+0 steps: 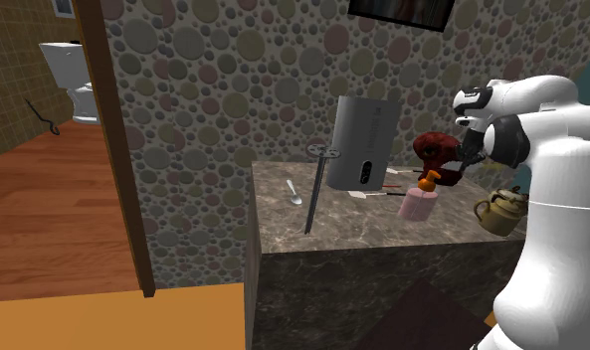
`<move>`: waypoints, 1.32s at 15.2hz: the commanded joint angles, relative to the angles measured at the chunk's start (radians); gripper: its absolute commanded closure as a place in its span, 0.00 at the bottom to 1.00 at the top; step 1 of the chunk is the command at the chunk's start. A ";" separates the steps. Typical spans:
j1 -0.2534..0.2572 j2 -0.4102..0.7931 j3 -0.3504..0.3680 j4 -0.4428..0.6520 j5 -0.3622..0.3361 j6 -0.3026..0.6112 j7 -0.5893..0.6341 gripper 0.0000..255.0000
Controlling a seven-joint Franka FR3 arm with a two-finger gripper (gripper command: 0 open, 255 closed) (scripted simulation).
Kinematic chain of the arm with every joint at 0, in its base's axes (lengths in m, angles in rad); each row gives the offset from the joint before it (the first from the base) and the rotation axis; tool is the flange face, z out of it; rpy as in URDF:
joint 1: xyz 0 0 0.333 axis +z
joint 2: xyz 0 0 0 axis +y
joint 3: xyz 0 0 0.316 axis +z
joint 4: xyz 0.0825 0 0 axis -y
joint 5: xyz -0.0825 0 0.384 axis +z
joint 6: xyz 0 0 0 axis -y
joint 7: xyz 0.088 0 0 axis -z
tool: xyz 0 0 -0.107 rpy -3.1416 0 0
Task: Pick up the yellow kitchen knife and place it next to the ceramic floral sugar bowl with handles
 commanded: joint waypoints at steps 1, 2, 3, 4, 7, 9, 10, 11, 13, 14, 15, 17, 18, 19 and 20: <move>0.003 0.002 0.002 -0.024 0.002 0.025 -0.002 1.00; 0.005 0.003 0.002 -0.036 0.004 0.038 -0.003 1.00; 0.007 0.005 0.003 -0.048 0.005 0.051 -0.004 1.00; 0.008 0.006 0.004 -0.060 0.006 0.064 -0.005 1.00; 0.012 0.012 0.008 -0.093 0.012 0.101 -0.009 1.00; 0.013 0.017 0.010 -0.113 0.016 0.125 -0.012 1.00; 0.013 0.020 0.012 -0.123 0.019 0.137 -0.014 1.00; 0.014 0.023 0.013 -0.132 0.021 0.148 -0.016 1.00; 0.014 0.030 0.017 -0.150 0.027 0.171 -0.019 1.00; 0.014 0.034 0.018 -0.159 0.030 0.183 -0.021 1.00; 0.014 0.038 0.020 -0.167 0.033 0.194 -0.023 1.00; 0.013 0.046 0.024 -0.182 0.040 0.216 -0.027 1.00; 0.012 0.051 0.027 -0.190 0.043 0.227 -0.029 1.00; 0.012 0.056 0.029 -0.197 0.047 0.238 -0.031 1.00; 0.011 0.060 0.031 -0.204 0.051 0.249 -0.033 1.00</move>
